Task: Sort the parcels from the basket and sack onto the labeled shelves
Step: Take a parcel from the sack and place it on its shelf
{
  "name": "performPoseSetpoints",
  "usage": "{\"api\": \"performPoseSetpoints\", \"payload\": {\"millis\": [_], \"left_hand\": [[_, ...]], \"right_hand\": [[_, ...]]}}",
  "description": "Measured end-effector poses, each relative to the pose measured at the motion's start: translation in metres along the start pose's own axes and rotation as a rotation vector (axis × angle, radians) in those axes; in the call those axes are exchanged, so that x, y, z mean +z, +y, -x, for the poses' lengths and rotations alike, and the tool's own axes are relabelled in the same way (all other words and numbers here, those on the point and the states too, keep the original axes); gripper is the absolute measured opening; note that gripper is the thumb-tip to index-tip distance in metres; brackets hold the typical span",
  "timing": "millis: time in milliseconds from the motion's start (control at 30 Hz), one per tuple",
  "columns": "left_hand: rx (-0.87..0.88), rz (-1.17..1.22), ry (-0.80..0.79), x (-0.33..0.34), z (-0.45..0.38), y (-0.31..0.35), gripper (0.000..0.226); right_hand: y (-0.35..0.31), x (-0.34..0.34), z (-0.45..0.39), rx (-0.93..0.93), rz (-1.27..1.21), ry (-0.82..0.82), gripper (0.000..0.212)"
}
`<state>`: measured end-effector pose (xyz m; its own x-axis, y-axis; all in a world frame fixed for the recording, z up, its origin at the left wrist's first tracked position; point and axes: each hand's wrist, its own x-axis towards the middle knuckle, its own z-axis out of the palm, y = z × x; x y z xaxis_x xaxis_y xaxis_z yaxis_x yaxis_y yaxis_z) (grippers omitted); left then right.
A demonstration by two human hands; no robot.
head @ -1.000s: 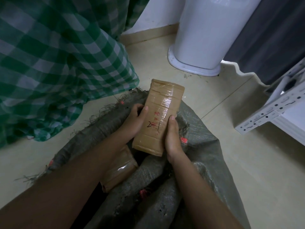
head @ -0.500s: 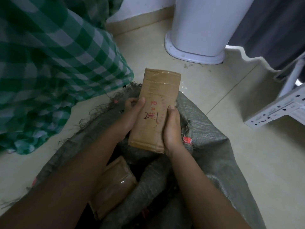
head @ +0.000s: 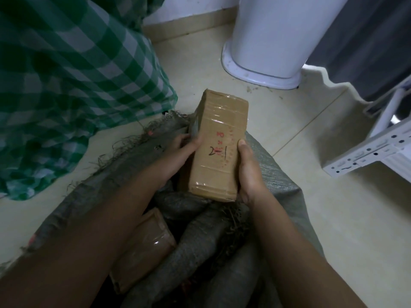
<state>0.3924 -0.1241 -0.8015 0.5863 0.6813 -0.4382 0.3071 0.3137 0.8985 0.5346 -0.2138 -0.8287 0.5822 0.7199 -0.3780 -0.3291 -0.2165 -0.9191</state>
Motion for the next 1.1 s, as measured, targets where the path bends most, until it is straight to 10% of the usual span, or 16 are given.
{"api": "performPoseSetpoints", "payload": {"millis": [133,400,1100], "left_hand": [[-0.013,0.031,0.088,0.008,-0.004,-0.004,0.057],[-0.146,-0.024,-0.016,0.024,-0.003,-0.009,0.136],[-0.252,-0.036,-0.107,0.033,0.003,0.012,0.153]], "right_hand": [[-0.006,-0.008,0.008,-0.036,-0.011,-0.023,0.036],[-0.012,-0.025,0.021,0.12,-0.042,0.066,0.043],[-0.029,-0.033,0.038,0.286,-0.069,0.095,0.055]]}}
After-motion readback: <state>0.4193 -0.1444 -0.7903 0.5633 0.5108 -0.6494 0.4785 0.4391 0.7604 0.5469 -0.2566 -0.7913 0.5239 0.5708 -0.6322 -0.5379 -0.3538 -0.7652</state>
